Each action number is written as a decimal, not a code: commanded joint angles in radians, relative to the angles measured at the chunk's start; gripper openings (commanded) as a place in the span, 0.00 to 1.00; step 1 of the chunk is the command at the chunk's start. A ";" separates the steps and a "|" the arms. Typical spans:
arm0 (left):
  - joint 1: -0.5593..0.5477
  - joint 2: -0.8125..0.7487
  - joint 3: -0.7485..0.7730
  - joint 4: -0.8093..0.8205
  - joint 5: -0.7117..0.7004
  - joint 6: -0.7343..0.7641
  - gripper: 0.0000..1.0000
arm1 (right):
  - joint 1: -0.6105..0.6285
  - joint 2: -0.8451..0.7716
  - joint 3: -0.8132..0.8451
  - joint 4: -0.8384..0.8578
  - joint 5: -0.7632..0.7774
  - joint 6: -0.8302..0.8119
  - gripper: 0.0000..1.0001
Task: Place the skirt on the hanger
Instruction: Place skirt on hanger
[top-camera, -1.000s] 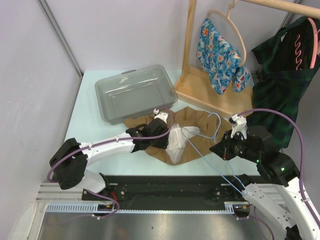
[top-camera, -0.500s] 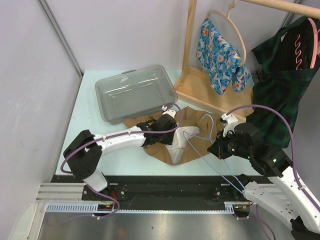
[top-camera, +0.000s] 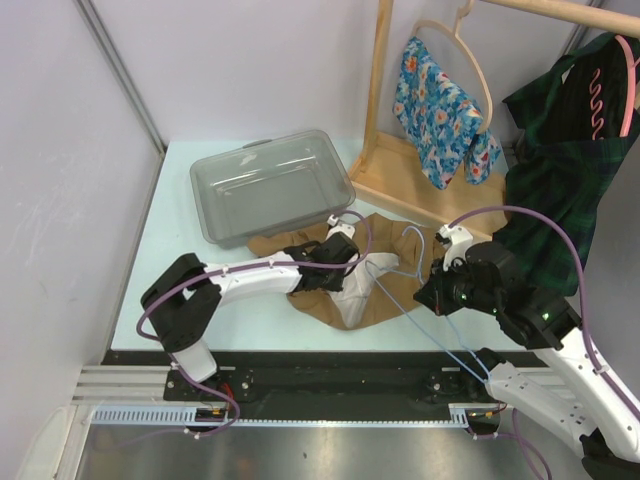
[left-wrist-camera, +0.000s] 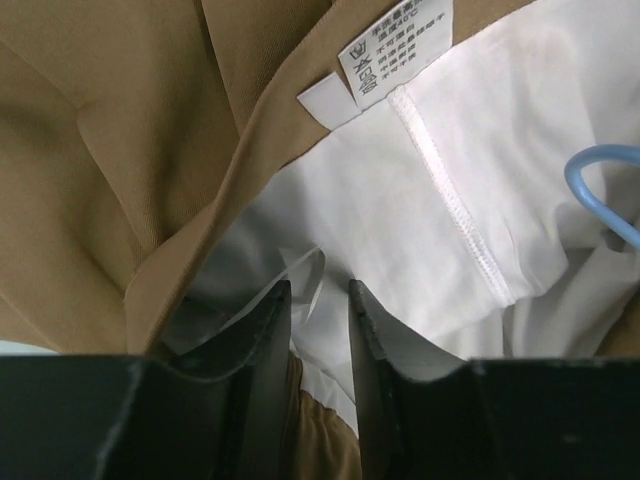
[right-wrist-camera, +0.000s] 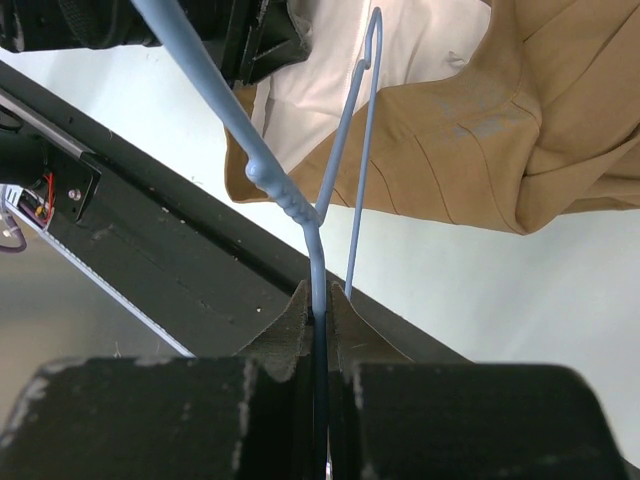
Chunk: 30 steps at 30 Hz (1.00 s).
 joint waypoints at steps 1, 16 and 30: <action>-0.007 0.022 0.042 0.032 -0.023 0.024 0.32 | 0.007 0.004 0.046 0.042 0.008 -0.019 0.00; -0.006 -0.039 0.086 -0.046 -0.040 0.026 0.00 | 0.005 0.033 0.055 0.062 -0.131 -0.080 0.00; -0.004 -0.103 0.053 -0.040 -0.017 0.021 0.00 | 0.005 0.056 0.061 0.085 -0.167 -0.089 0.00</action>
